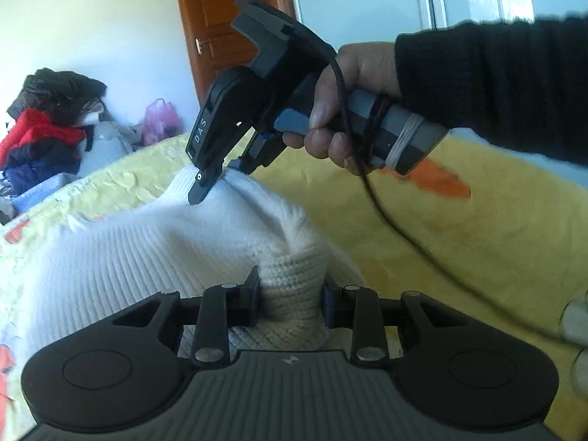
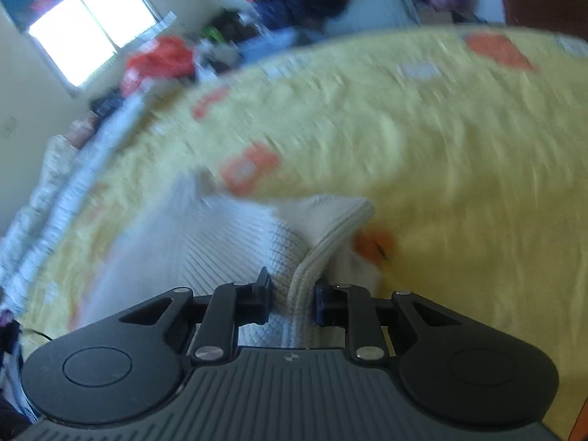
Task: Fold small clothes
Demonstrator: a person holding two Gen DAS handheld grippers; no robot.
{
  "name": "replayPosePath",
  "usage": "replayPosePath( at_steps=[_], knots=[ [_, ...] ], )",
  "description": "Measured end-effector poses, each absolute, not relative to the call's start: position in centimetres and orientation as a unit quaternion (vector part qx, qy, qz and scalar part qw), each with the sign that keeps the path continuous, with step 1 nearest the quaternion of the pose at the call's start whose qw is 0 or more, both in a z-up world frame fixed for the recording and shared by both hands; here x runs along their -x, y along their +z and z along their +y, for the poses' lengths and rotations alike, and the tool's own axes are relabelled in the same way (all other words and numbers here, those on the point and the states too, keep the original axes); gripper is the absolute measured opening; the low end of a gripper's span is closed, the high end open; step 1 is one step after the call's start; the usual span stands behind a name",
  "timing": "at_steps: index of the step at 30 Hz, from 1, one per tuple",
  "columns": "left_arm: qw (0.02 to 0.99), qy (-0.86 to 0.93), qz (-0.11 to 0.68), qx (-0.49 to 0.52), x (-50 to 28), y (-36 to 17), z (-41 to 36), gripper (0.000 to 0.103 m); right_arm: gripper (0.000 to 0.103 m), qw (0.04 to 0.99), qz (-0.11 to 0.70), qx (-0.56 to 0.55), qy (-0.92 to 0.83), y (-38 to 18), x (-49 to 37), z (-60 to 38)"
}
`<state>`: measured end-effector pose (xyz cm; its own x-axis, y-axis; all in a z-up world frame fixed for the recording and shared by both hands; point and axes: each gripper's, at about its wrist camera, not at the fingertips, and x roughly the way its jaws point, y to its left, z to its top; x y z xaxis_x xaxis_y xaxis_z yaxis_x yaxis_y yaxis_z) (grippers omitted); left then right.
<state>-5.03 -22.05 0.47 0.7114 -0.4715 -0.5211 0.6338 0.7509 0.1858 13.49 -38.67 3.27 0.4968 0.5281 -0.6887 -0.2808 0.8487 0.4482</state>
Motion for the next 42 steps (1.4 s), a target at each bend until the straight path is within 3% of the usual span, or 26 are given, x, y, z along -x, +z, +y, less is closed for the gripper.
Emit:
replayPosePath(
  at_steps=[2,3,5,7,8,9,11,14,19,22,25,30,32,34,42],
  knots=[
    [0.908,-0.309,0.212,-0.190,5.6,0.4,-21.9,0.034,0.037,0.856,0.426,-0.182,0.228,2.3,-13.0,-39.6],
    [0.906,-0.321,0.214,-0.176,5.6,0.9,-21.4,0.039,0.042,0.852,0.424,-0.207,0.227,2.2,-12.9,-40.0],
    [0.900,-0.350,0.225,-0.126,5.1,2.5,-19.4,0.040,0.051,0.849,0.411,-0.244,0.225,2.5,-12.2,-40.8],
    [0.890,-0.382,0.240,-0.069,4.5,4.3,-16.3,0.046,0.071,0.856,0.381,-0.271,0.218,3.3,-11.0,-41.8],
    [0.888,-0.388,0.246,-0.039,4.1,5.1,-14.5,0.059,0.086,0.862,0.364,-0.284,0.210,3.6,-10.2,-42.5],
    [0.889,-0.383,0.249,-0.007,3.8,5.8,-12.4,0.079,0.091,0.865,0.352,-0.293,0.205,3.5,-9.8,-43.0],
    [0.901,-0.356,0.241,0.061,2.9,6.9,-7.9,0.092,0.090,0.863,0.355,-0.300,0.201,3.1,-9.2,-43.8],
    [0.915,-0.287,0.253,0.132,-0.3,6.9,-2.4,0.093,0.089,0.853,0.390,-0.288,0.194,1.5,-9.3,-43.7],
    [0.814,-0.219,0.422,0.332,-9.8,-0.7,3.4,0.092,0.089,0.814,0.427,-0.325,0.223,-1.1,-9.7,-42.0],
    [0.770,-0.234,0.434,0.405,-12.1,-3.0,3.8,0.091,0.098,0.807,0.426,-0.331,0.239,-1.5,-9.9,-40.7],
    [0.774,-0.253,0.447,0.370,-13.7,-2.6,1.3,0.087,0.095,0.811,0.427,-0.321,0.239,-1.1,-9.7,-39.6],
    [0.802,-0.233,0.450,0.317,-14.5,-1.0,-0.7,0.057,0.070,0.841,0.435,-0.228,0.227,0.5,-8.3,-36.2],
    [0.807,-0.232,0.448,0.307,-13.9,-0.4,-0.7,0.052,0.058,0.845,0.428,-0.229,0.226,1.2,-7.8,-36.0],
    [0.812,-0.235,0.444,0.297,-13.4,0.7,-0.2,0.050,0.046,0.847,0.417,-0.234,0.231,2.4,-7.3,-35.6],
    [0.855,-0.186,0.414,0.250,-15.6,5.6,4.4,0.052,0.044,0.831,0.398,-0.255,0.293,4.0,-10.7,-30.4]
  ],
)
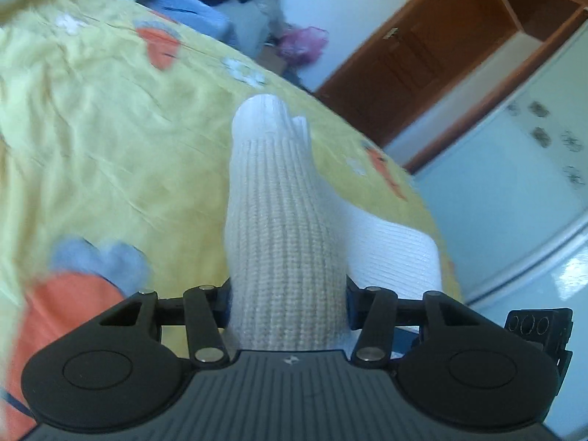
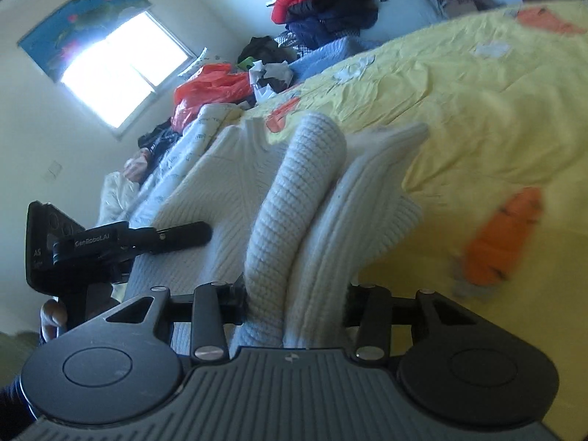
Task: Fold small clothes
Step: 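Lower the folded hem onto the cardigan and open both grippers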
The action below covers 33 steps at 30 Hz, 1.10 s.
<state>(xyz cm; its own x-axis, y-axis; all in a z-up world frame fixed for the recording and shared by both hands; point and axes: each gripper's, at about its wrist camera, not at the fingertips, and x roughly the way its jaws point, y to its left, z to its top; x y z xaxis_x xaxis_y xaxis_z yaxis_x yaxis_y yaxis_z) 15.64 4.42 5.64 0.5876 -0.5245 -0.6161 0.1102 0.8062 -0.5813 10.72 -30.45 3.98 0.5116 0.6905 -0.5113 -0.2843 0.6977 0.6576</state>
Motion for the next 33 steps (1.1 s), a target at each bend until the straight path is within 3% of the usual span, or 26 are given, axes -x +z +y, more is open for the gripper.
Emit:
replayPosePath(
  at_steps=[2,4,7,9,15,19,21,23,24,29,30,31,32,33],
  knots=[
    [0.855,-0.166,0.431,0.236,-16.5,4.5,5.4,0.059,0.047,0.826,0.405,-0.267,0.287,2.6,-12.2,-29.4],
    [0.844,-0.135,0.458,0.243,-16.7,2.8,6.6,0.069,0.061,0.826,0.419,-0.274,0.259,1.1,-13.0,-28.6],
    [0.839,-0.148,0.434,0.293,-14.2,2.3,8.9,0.072,0.070,0.811,0.421,-0.312,0.261,0.7,-12.2,-29.2],
    [0.838,-0.169,0.420,0.305,-11.9,2.4,10.0,0.082,0.082,0.815,0.413,-0.310,0.264,1.2,-10.8,-30.2],
    [0.827,-0.216,0.407,0.322,-7.2,1.0,10.9,0.087,0.096,0.789,0.413,-0.340,0.302,1.2,-6.9,-31.9],
    [0.810,-0.217,0.441,0.320,-7.6,-0.5,9.0,0.086,0.089,0.795,0.432,-0.313,0.291,0.1,-7.3,-29.5],
    [0.830,-0.207,0.434,0.282,-7.3,0.1,8.1,0.070,0.078,0.816,0.432,-0.256,0.286,0.6,-7.2,-28.1],
    [0.833,-0.212,0.427,0.280,-6.7,1.0,8.3,0.047,0.064,0.814,0.438,-0.240,0.297,1.3,-7.0,-27.9],
    [0.833,-0.215,0.426,0.278,-6.3,1.5,8.6,0.043,0.058,0.810,0.437,-0.240,0.308,1.7,-6.9,-28.1],
    [0.832,-0.232,0.441,0.244,-4.7,1.5,9.0,0.043,0.052,0.793,0.448,-0.239,0.336,1.4,-5.2,-29.5],
    [0.836,-0.230,0.439,0.237,-4.6,1.0,8.8,0.048,0.052,0.792,0.450,-0.243,0.332,0.8,-5.2,-29.7],
    [0.841,-0.226,0.434,0.231,-4.5,0.7,8.8,0.053,0.054,0.790,0.445,-0.259,0.332,0.3,-5.3,-30.0],
    [0.842,-0.218,0.435,0.232,-4.6,0.5,8.8,0.065,0.065,0.787,0.440,-0.278,0.330,0.0,-5.3,-30.3],
    [0.841,-0.210,0.439,0.237,-4.7,0.6,9.1,0.068,0.073,0.787,0.439,-0.292,0.322,-0.1,-5.4,-30.6]
  ],
)
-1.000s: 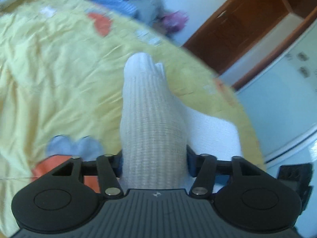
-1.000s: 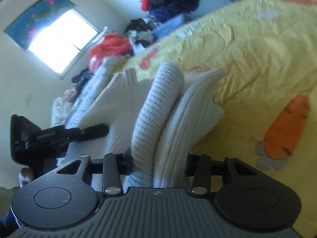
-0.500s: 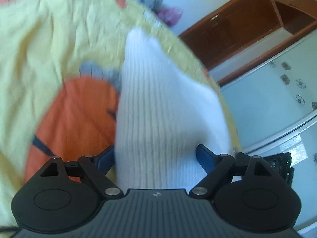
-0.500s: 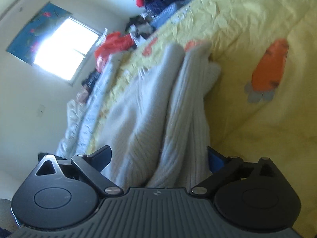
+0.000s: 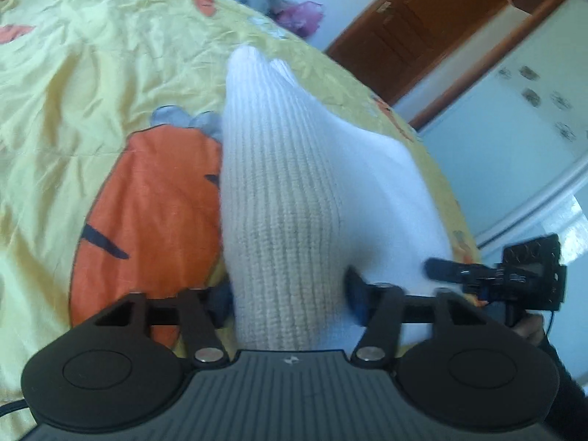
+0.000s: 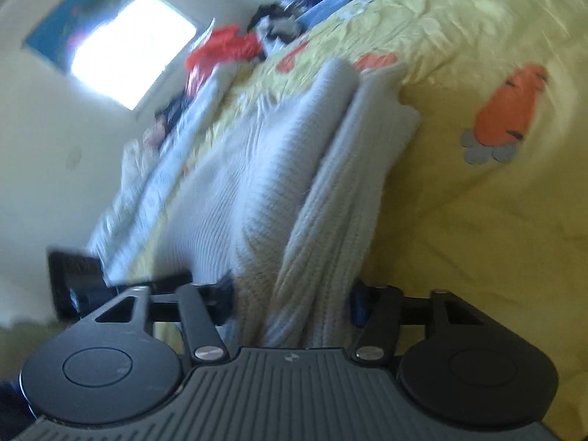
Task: Fold small clothes
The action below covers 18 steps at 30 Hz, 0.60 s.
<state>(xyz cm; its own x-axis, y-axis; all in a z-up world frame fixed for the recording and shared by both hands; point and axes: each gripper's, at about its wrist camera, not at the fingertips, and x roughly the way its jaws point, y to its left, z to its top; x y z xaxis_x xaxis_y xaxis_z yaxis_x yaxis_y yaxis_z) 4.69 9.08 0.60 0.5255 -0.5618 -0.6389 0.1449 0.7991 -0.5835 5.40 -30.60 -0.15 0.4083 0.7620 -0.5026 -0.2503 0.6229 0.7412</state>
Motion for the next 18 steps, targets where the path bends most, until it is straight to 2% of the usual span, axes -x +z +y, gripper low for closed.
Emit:
replayPosePath(
  at_steps=[2,5,8,9,12,17,18],
  knots=[
    [0.845,-0.204,0.435,0.233,-4.5,2.0,9.6,0.066,0.080,0.791,0.442,-0.294,0.303,0.3,-5.5,-31.0],
    [0.899,-0.175,0.367,0.164,-2.6,6.1,9.9,0.068,0.080,0.827,0.401,-0.283,0.273,2.6,-5.4,-32.6],
    [0.946,-0.133,0.286,0.074,-1.6,9.2,7.7,0.086,0.080,0.875,0.335,-0.279,0.211,5.6,-6.0,-33.5],
    [0.954,-0.128,0.267,0.049,-1.7,9.5,6.4,0.086,0.080,0.880,0.321,-0.282,0.207,6.2,-6.6,-33.1],
    [0.957,-0.133,0.256,-0.024,-2.7,8.4,1.8,0.086,0.080,0.871,0.319,-0.297,0.228,6.8,-9.2,-30.4],
    [0.940,-0.161,0.282,-0.108,-3.6,4.3,-4.0,0.086,0.085,0.864,0.365,-0.242,0.249,5.0,-12.9,-25.1],
    [0.939,-0.157,0.277,-0.128,-3.1,3.5,-4.9,0.086,0.080,0.862,0.376,-0.223,0.254,4.5,-13.4,-24.5]
  ],
)
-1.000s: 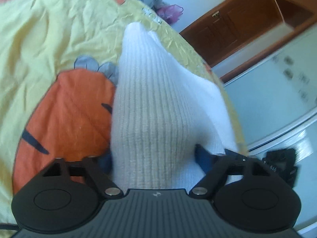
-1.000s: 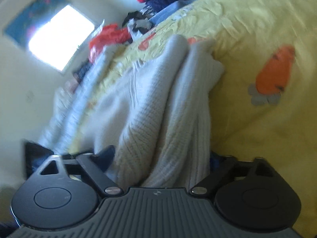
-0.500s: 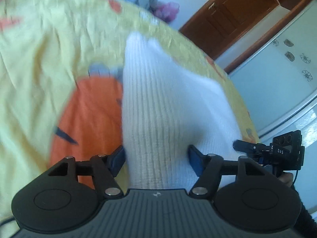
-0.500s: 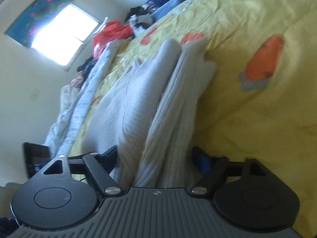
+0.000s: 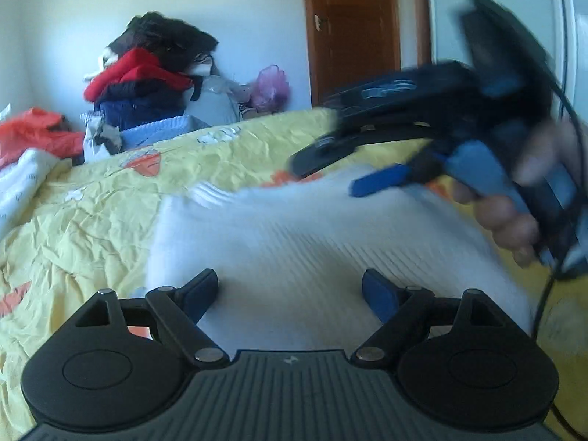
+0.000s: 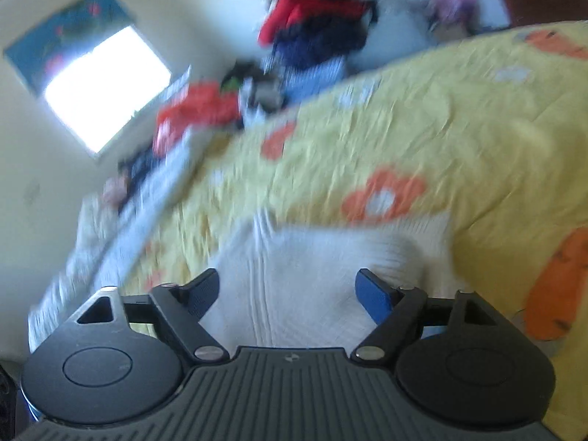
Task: Fold small clothes
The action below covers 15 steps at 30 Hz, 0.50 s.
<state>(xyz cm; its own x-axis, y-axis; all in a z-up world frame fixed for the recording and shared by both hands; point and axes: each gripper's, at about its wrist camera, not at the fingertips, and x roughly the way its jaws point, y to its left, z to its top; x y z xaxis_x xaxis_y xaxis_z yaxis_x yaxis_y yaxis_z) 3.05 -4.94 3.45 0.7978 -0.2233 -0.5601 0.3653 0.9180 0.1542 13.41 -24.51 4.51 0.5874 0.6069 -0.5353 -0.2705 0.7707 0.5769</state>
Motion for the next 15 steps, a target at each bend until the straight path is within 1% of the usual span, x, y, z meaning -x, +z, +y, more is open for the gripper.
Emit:
replayPosePath(
  at_steps=[1,2,3,4,5,6,8,10,11,13,15],
  knots=[
    [0.940,-0.157,0.265,-0.148,-2.5,2.8,-5.6,0.086,0.075,0.868,0.382,-0.194,0.252,3.7,-13.4,-24.2],
    [0.940,-0.159,0.257,-0.156,-2.1,2.4,-5.7,0.086,0.062,0.876,0.374,-0.170,0.252,3.1,-13.2,-24.4],
    [0.941,-0.159,0.258,-0.151,-2.1,2.4,-5.6,0.086,0.046,0.882,0.366,-0.158,0.252,2.8,-12.9,-24.9],
    [0.940,-0.163,0.263,-0.142,-2.3,2.5,-5.4,0.086,0.041,0.883,0.367,-0.163,0.244,2.6,-12.8,-25.3],
    [0.940,-0.167,0.265,-0.137,-2.4,2.6,-5.3,0.086,0.039,0.878,0.373,-0.180,0.240,2.6,-12.8,-25.8],
    [0.939,-0.170,0.263,-0.138,-2.4,2.5,-5.2,0.086,0.039,0.876,0.377,-0.184,0.239,2.7,-12.8,-26.0],
    [0.939,-0.172,0.260,-0.142,-2.3,2.3,-5.3,0.086,0.040,0.884,0.377,-0.155,0.229,3.5,-12.4,-25.2],
    [0.940,-0.172,0.263,-0.137,-2.5,2.4,-5.2,0.086,0.043,0.898,0.369,-0.123,0.208,5.0,-11.4,-24.2],
    [0.940,-0.171,0.264,-0.134,-2.8,2.4,-5.2,0.086,0.051,0.904,0.358,-0.122,0.200,5.7,-10.7,-24.1],
    [0.941,-0.168,0.264,-0.132,-2.6,2.5,-5.3,0.086,0.058,0.909,0.327,-0.144,0.213,6.8,-9.9,-23.9],
    [0.941,-0.166,0.264,-0.132,-2.6,2.5,-5.5,0.087,0.069,0.905,0.313,-0.167,0.234,7.4,-9.7,-23.7]
  ],
)
